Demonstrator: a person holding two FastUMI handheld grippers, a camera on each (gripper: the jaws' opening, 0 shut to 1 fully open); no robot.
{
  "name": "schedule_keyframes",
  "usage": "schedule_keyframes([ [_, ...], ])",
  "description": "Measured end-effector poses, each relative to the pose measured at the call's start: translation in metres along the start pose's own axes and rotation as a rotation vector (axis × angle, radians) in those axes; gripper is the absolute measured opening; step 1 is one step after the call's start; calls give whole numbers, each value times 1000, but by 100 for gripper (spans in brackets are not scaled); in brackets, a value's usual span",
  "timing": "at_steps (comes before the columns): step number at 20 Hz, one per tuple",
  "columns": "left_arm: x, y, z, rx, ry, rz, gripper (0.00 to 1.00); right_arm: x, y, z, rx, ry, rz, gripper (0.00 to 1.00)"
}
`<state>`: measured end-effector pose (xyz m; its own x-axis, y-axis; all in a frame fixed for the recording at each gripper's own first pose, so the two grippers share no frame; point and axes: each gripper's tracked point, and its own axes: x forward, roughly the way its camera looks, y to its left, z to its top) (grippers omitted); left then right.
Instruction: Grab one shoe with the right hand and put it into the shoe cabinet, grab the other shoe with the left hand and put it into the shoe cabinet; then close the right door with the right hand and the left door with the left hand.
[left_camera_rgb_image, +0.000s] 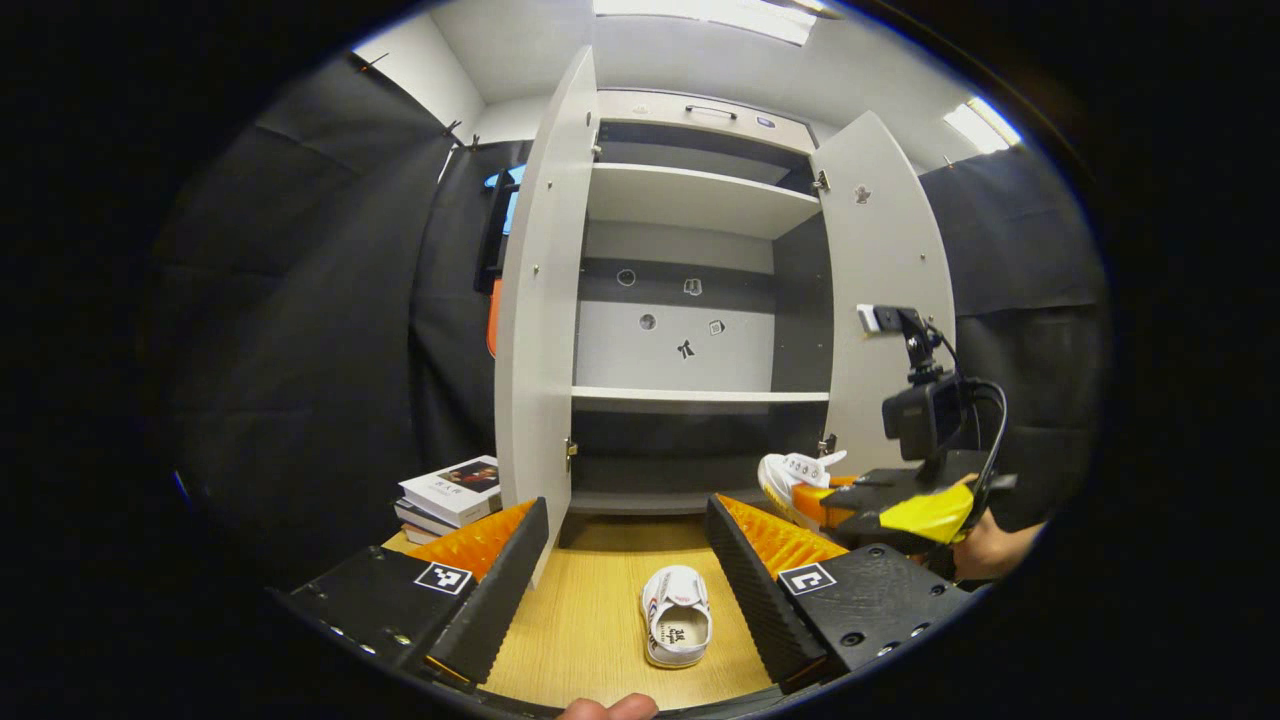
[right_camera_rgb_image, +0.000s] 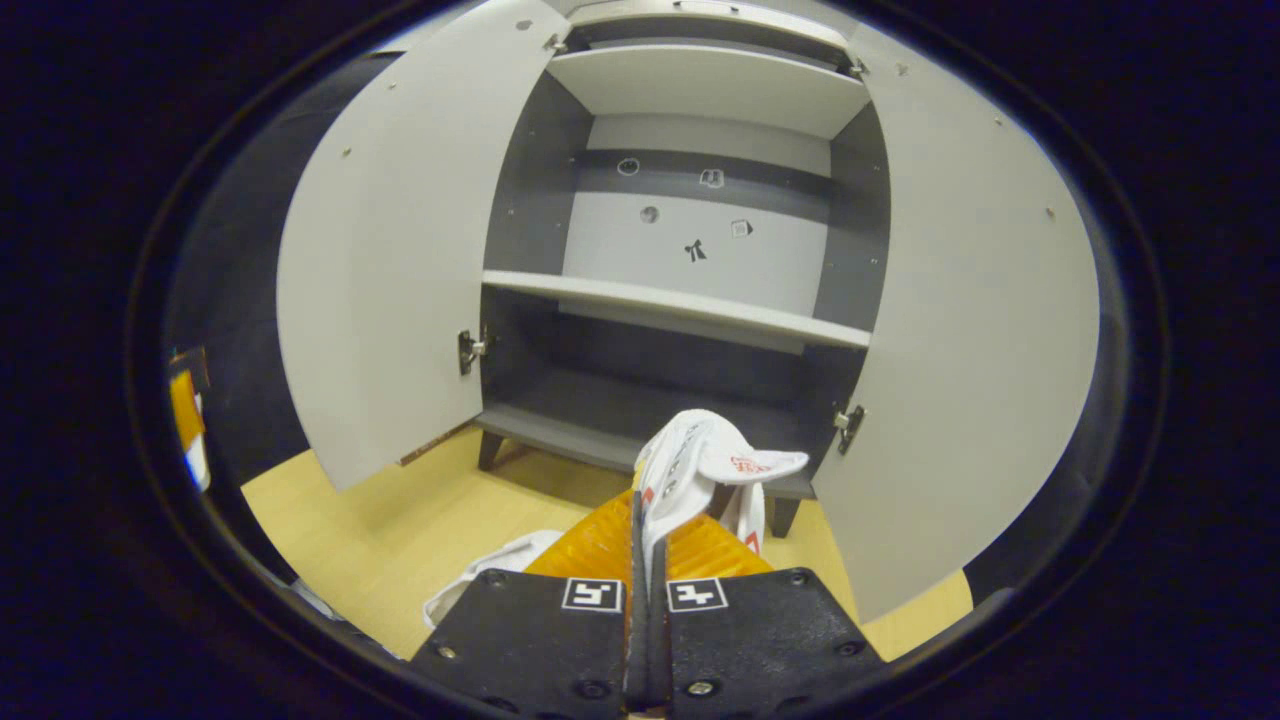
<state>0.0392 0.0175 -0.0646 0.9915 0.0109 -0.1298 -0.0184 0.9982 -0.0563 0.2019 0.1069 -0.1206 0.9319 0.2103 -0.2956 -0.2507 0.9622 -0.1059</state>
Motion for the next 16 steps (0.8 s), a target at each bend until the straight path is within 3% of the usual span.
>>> schedule_keyframes([
  [9, -12, -14, 10, 22, -26, -1, 95, 26, -25, 137, -25, -114, -2, 3],
  [16, -14, 1, 2, 14, -8, 39, 95, 113, -60, 208, -47, -40, -65, 3],
])
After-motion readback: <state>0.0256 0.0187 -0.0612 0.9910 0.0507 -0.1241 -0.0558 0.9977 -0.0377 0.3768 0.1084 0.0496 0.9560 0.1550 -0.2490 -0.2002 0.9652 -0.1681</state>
